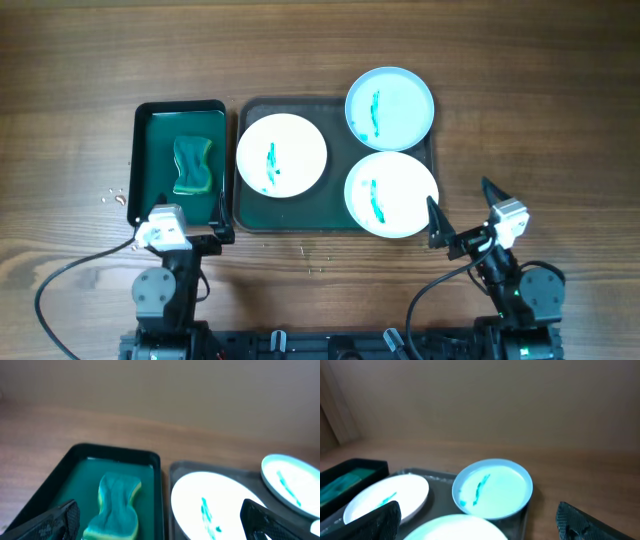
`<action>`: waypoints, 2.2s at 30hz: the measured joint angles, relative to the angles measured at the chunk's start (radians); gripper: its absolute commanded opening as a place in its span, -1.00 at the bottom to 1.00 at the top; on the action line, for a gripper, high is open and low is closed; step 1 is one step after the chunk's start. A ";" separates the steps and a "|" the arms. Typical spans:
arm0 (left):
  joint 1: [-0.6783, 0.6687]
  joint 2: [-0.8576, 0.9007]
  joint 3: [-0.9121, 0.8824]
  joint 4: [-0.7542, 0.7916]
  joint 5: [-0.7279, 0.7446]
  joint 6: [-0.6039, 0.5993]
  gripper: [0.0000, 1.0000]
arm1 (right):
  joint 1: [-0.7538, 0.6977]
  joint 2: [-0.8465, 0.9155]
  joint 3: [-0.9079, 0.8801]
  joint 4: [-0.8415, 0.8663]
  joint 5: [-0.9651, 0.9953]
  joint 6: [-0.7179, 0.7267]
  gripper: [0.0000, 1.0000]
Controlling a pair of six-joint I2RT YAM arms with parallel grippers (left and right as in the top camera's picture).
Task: Clean dirty plates on tray and stack at the side
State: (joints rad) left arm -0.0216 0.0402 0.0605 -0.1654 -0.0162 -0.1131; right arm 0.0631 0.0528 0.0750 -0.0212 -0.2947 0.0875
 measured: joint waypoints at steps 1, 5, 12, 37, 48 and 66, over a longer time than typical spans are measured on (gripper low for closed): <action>0.000 0.020 0.023 -0.025 0.000 0.000 1.00 | 0.000 0.019 0.025 0.000 0.000 0.000 0.99; 0.000 0.139 0.158 -0.121 0.000 0.000 1.00 | 0.000 0.154 0.164 -0.031 -0.005 0.000 0.99; 0.000 0.472 0.542 -0.349 0.000 -0.003 1.00 | 0.000 0.513 0.516 -0.279 -0.005 -0.003 0.99; 0.000 1.400 1.353 -1.007 0.015 -0.137 1.00 | 0.106 1.424 1.164 -0.715 -0.224 0.095 0.42; 0.009 1.404 1.353 -1.018 -0.051 -0.163 1.00 | 0.367 1.781 1.407 -0.734 -0.085 0.311 -0.23; 0.060 1.407 1.353 -1.022 -0.072 -0.178 0.94 | 0.462 2.037 1.415 -0.624 0.042 0.359 -0.46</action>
State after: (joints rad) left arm 0.0380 1.4467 1.4132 -1.1873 -0.0887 -0.2913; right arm 0.5255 2.0899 1.4902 -0.6453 -0.2523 0.4465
